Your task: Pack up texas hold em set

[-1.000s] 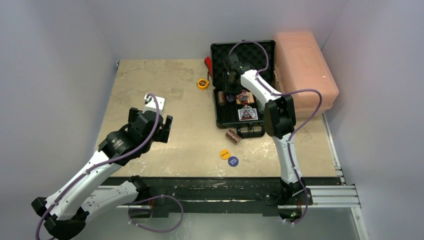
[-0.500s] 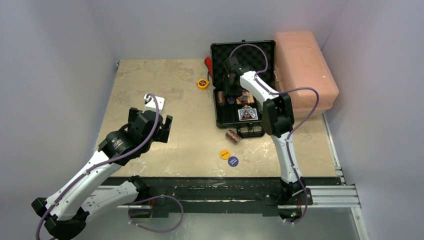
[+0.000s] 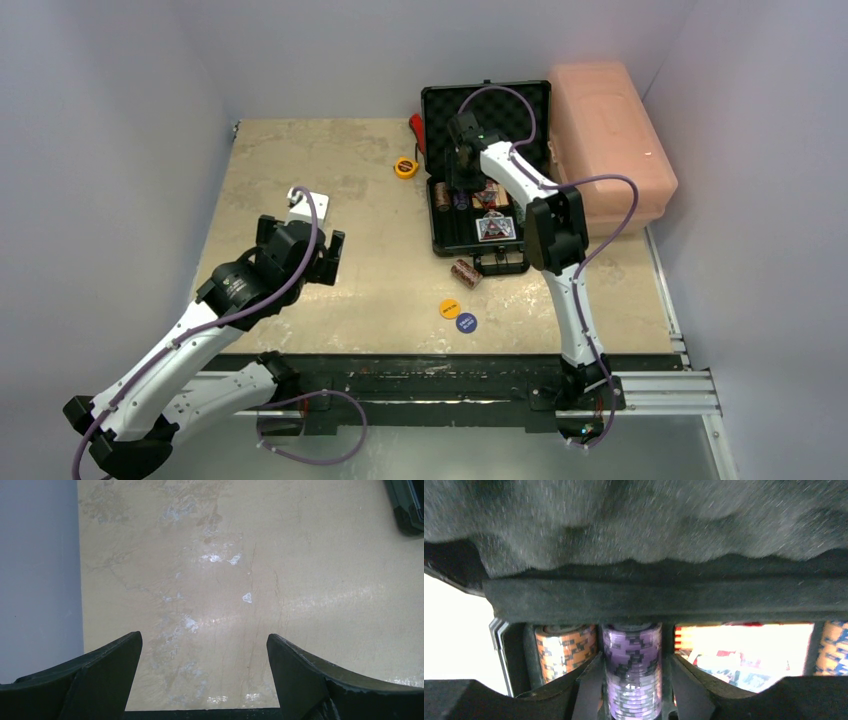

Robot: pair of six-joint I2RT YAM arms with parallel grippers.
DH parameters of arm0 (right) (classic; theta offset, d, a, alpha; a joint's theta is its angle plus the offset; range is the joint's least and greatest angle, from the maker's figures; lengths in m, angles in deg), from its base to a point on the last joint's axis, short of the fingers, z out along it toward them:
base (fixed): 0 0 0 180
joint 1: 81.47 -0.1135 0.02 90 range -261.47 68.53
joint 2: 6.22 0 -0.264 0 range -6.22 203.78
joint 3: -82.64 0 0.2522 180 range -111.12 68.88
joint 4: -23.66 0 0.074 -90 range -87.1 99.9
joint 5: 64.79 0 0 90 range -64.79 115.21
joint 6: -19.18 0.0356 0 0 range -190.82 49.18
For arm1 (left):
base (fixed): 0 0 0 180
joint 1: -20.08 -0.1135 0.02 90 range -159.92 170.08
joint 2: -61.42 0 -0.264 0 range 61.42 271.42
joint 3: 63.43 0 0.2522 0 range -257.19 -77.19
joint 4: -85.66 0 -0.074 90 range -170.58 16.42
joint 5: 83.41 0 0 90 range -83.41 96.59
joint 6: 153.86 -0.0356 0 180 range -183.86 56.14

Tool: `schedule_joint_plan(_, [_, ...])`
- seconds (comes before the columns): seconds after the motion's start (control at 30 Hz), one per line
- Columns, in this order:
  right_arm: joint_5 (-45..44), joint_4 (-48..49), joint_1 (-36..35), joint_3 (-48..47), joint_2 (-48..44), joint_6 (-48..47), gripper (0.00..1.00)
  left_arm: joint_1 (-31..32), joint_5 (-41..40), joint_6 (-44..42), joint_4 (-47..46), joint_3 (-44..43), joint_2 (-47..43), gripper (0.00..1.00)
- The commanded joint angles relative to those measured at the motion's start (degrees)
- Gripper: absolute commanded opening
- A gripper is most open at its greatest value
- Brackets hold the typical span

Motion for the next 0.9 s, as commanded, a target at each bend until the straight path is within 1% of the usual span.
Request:
schedule_joint_plan(0.0, [2.54,8.36,0.3,-3.12,-3.66,-0.16,0.61,-0.29,0.32,-0.73,-1.96,0.0,-0.32,0.96])
schedule_joint_plan(0.07, [3.56,9.74,0.32,-2.02,-5.15,-0.03,0.68,-0.26,0.35,-0.74,-1.98,0.0,-0.37,0.96])
schedule_joint_plan(0.13, [4.12,10.89,0.25,-0.74,-6.52,0.02,0.72,-0.29,0.29,-0.73,-1.98,0.0,-0.37,0.96])
schedule_joint_plan(0.23, [4.26,12.05,0.34,1.61,-9.04,0.09,0.73,-0.36,0.24,-0.78,-2.0,0.08,-0.35,0.96])
schedule_joint_plan(0.37, [4.27,13.2,0.24,6.2,-12.4,-0.07,0.7,-0.37,0.34,-0.74,-2.03,0.02,-0.29,0.96])
schedule_joint_plan(0.5, [4.26,13.31,0.29,10.73,-15.54,-0.01,0.6,-0.46,0.35,-0.82,-1.98,0.0,-0.27,0.96])
schedule_joint_plan(0.67, [5.3,15.56,0.27,19.13,-19.59,-0.07,0.48,-0.56,0.41,-0.82,-1.92,0.0,-0.37,0.96])
schedule_joint_plan(0.8, [6.34,16.8,0.21,23.96,-21.02,0.42,0.35,-0.6,0.77,-0.82,-2.04,-0.08,-0.29,0.96])
schedule_joint_plan(0.87, [6.91,17.27,0.17,25.87,-21.35,0.58,0.3,-0.64,0.76,-0.83,-2.04,-0.08,-0.2,0.96])
